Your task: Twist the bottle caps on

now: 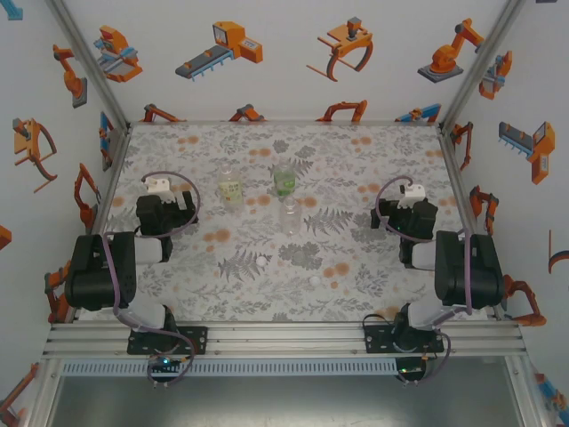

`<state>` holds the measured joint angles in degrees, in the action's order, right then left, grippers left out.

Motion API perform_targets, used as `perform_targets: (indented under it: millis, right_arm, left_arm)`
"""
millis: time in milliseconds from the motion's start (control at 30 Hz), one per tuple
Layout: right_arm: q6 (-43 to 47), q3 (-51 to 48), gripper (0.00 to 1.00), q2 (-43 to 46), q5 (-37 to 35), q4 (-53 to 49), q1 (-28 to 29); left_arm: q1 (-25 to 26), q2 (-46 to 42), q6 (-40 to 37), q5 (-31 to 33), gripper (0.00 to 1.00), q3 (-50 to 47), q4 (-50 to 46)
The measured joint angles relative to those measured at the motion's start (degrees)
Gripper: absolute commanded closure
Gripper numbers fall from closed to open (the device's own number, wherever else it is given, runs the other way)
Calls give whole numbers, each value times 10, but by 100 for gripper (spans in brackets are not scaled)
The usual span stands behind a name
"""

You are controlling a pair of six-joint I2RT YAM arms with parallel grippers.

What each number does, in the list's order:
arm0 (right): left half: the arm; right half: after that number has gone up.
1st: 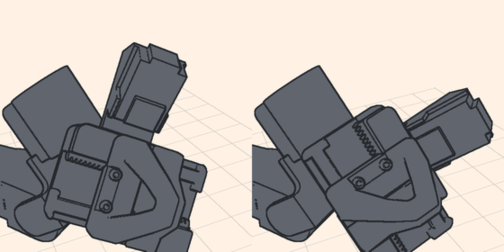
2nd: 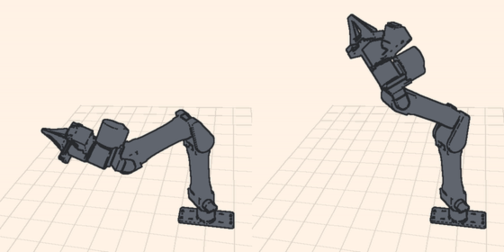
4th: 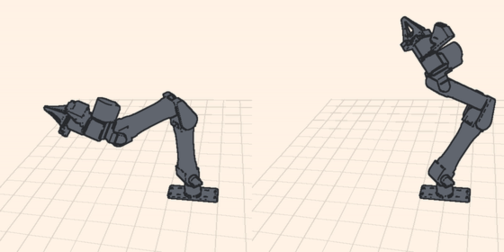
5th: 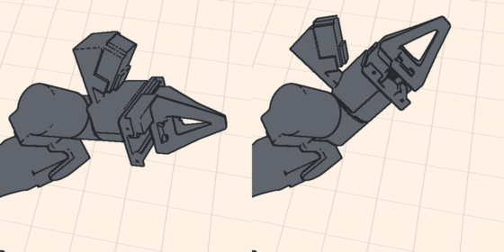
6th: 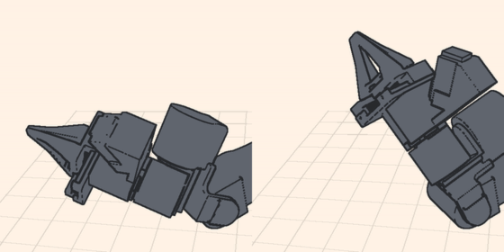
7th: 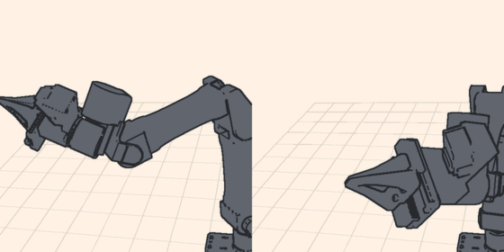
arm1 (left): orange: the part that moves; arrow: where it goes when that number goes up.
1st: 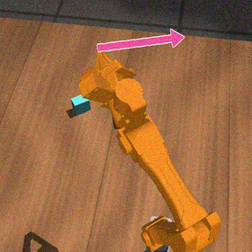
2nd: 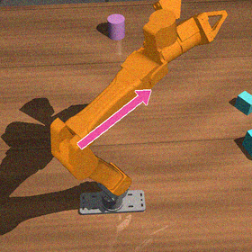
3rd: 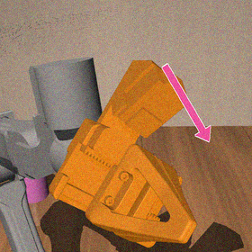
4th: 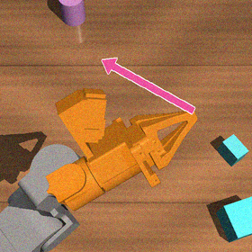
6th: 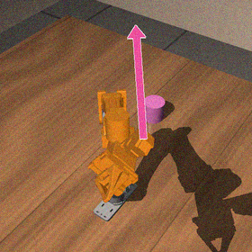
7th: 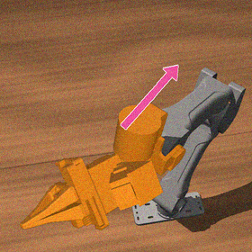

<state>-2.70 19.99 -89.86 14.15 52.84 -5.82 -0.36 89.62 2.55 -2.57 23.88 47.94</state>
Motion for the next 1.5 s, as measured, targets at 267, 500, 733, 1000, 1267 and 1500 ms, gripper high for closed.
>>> perform_targets:
  millis: [267,500,733,1000,1267,1500]
  right_arm:
    - [0,0,1,0,0,0,0]
    - [0,0,1,0,0,0,0]
    - [0,0,1,0,0,0,0]
    - [-7,1,1,0,-28,-5,-1]
    - [-9,1,1,0,-37,-12,-1]
    - [-9,2,1,23,-37,-33,-1]
  left_arm:
    - [0,0,0,0,3,0,0]
    - [0,0,0,0,3,0,0]
    - [0,0,0,0,3,0,0]
    - [0,0,0,0,3,0,0]
    - [0,0,0,1,3,0,0]
    - [1,-36,0,12,3,1,-51]
